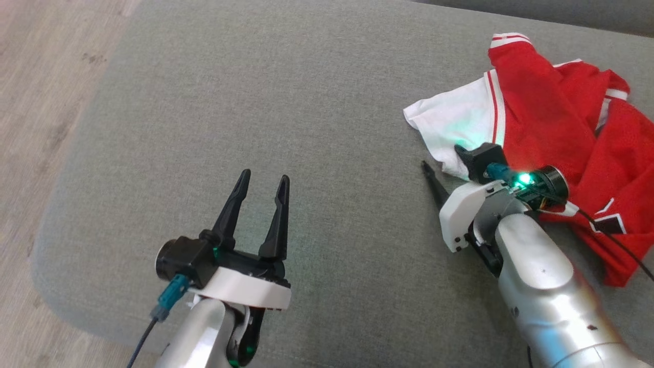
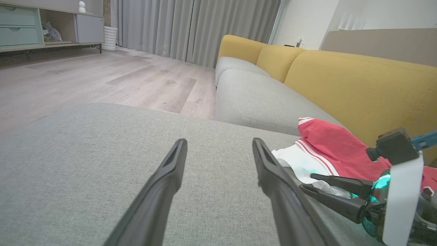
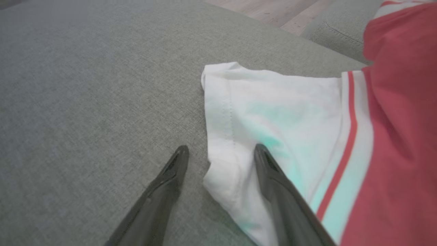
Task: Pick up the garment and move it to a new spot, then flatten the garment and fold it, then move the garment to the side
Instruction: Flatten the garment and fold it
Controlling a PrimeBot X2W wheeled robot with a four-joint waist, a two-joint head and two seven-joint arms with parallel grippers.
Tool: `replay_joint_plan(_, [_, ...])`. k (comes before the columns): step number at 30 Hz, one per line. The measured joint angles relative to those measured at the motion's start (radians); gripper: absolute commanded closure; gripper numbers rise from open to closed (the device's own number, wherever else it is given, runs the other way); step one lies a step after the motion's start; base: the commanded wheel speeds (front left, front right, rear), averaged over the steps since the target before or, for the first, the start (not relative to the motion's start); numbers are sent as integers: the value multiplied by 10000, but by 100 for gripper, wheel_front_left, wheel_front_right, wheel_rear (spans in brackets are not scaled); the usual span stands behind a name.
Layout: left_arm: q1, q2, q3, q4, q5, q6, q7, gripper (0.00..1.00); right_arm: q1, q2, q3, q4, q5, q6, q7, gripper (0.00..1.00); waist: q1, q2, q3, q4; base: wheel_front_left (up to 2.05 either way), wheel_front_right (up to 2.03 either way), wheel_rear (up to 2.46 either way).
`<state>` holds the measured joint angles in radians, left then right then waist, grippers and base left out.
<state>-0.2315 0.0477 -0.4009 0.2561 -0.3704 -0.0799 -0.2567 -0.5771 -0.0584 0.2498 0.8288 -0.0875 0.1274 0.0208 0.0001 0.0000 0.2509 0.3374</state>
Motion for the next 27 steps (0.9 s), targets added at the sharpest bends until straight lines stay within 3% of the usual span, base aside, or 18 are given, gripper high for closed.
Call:
replay_joint_plan(1, [0, 0, 0, 4, 0, 8, 0, 0, -72, 2, 33, 146, 119, 0, -102, 100, 0, 0, -13, 7, 0, 0, 0])
replay_joint_plan(7, [-4, 0, 25, 63, 4, 15, 0, 0, -91, -36, 754, 445, 748, 0, -1070, 100, 0, 0, -253, -168, 0, 0, 0])
replay_joint_plan(11, [2, 2, 40, 125, 19, 15, 0, 0, -99, -73, 1735, -105, 1455, 0, -1941, 100, -1, 0, -558, -349, 0, 0, 0])
replay_joint_plan(16, [37, 0, 100, 173, 44, 15, 0, 0, -235, -79, 2784, -1344, 2385, 0, -2439, 100, -1, 0, -934, -506, 0, 0, 0])
replay_joint_plan(19, [249, 2, 190, 226, 109, 13, 0, 0, -560, -81, 3264, -2907, 2792, 0, -2617, 100, -2, 0, -1313, -658, 0, 0, 0])
replay_joint_plan(27, [655, 6, 362, 123, 201, 8, 0, 0, -612, -265, 2495, -5624, 2619, 0, -2589, 100, -3, 0, -1524, -804, 0, 0, 0])
